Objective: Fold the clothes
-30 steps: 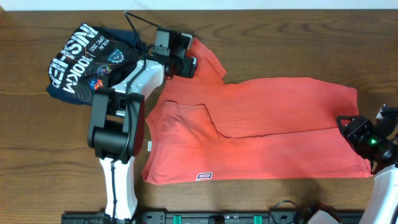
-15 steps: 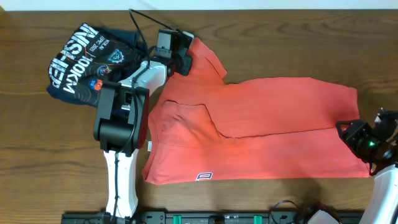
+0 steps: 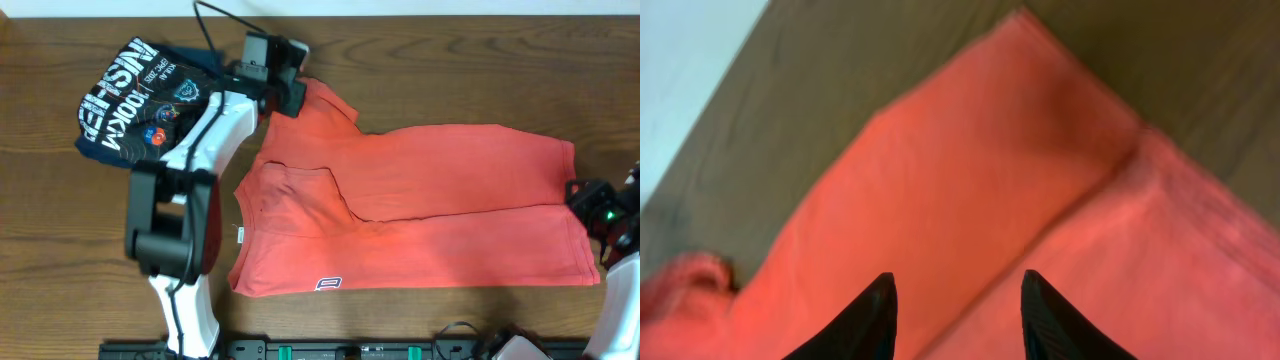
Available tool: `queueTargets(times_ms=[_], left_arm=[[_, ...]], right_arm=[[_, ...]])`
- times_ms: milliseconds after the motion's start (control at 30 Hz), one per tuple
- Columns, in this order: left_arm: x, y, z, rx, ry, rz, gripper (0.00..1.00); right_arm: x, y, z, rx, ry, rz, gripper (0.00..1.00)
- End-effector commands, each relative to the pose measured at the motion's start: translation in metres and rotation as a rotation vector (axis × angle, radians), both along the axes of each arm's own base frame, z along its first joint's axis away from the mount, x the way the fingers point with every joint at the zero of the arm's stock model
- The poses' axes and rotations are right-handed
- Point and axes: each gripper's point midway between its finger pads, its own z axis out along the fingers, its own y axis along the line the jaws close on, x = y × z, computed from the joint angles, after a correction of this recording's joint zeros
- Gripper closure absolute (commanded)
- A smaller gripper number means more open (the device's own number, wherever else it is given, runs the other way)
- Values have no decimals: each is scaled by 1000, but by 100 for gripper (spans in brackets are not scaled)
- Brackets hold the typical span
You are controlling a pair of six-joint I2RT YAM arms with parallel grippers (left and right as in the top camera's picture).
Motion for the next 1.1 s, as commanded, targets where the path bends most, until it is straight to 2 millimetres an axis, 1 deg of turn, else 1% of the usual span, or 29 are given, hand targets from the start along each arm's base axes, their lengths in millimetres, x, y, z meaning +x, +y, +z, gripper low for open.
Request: queueTargets(times_ms=[0,167,333,467,600,700,767,867,1067], left_arm=[[-3,-4,15,-16,-16,-11,94],[-7,-8,12,-14,2,-17,94],[-12,-15,10,-10,15,-33,94],[-18,-19,7,-4,37,-43,94],[-21,-21,6,-10,52,-35,94],[-22,-21,5,-20,66,-16,94],[-24,-20,4,-20,73,-15,94],[-25,-21,3,-20,81,-14,94],[-26,-22,3,-21,82,-13,94]], right_arm=[[18,-11,-9,31,-16,-47,64],[63,-35,-18,15,-94,-46,63],[107,-58,-26,19,-73,-18,59],[141,-68,-38,5,-31,46,56],[165,-76,-58,-15,40,99,53],[177,-77,-72,-27,78,153,51],[178,-82,-87,-35,123,142,51],[175,-84,-107,-30,171,151,51],[159,-72,-132,27,259,169,52]])
